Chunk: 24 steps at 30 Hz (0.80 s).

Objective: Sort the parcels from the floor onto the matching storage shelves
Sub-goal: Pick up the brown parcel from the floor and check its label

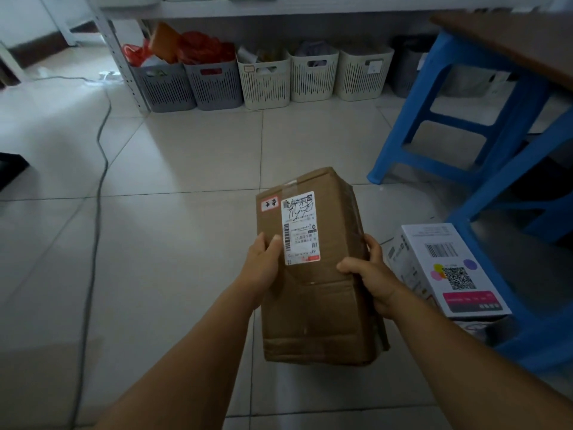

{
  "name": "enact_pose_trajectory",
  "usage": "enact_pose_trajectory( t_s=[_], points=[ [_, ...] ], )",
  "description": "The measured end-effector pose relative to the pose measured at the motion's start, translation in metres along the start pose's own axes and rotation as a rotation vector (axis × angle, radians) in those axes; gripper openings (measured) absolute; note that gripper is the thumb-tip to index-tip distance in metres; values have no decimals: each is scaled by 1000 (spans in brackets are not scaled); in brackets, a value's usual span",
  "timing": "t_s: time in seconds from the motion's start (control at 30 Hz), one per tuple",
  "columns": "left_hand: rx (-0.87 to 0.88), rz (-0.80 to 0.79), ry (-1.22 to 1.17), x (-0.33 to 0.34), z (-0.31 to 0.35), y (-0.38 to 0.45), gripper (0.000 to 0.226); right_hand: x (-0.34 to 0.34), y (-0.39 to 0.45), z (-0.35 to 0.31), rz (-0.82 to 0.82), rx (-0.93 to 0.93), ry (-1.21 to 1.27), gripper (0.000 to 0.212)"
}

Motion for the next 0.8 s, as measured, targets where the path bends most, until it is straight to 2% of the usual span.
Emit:
enact_pose_trajectory(
  t_s=[0.2, 0.33, 0.43, 0.63, 0.7, 0.8],
  points=[
    [129, 10, 153, 2, 10, -2, 32, -3, 2, -6, -20, -45, 3, 114],
    [237, 37, 255, 4, 19, -5, 60, -2, 4, -13, -44, -88, -48, 115],
    [317, 96, 454, 2, 23, -6, 83, 0, 6, -17, -63, -121, -131, 114],
    [459, 195, 752, -13, 33, -8, 96, 5, 8, -35, -177, -151, -285, 116],
    [451, 246, 740, -23, 34, -6, 99, 4, 8, -41, -232, -148, -332, 115],
    [345, 411, 523, -41, 30, -3, 101, 5, 6, -42, -268, -129, -256, 102]
  ],
)
Point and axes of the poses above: each hand's wrist, its own y-axis towards the middle knuckle, its own x-axis out of the palm, z = x × y, the point moved 3 cm from there along y, towards the middle knuckle, and after that the axes turned 12 degrees about -x, right-handed, at the moved point
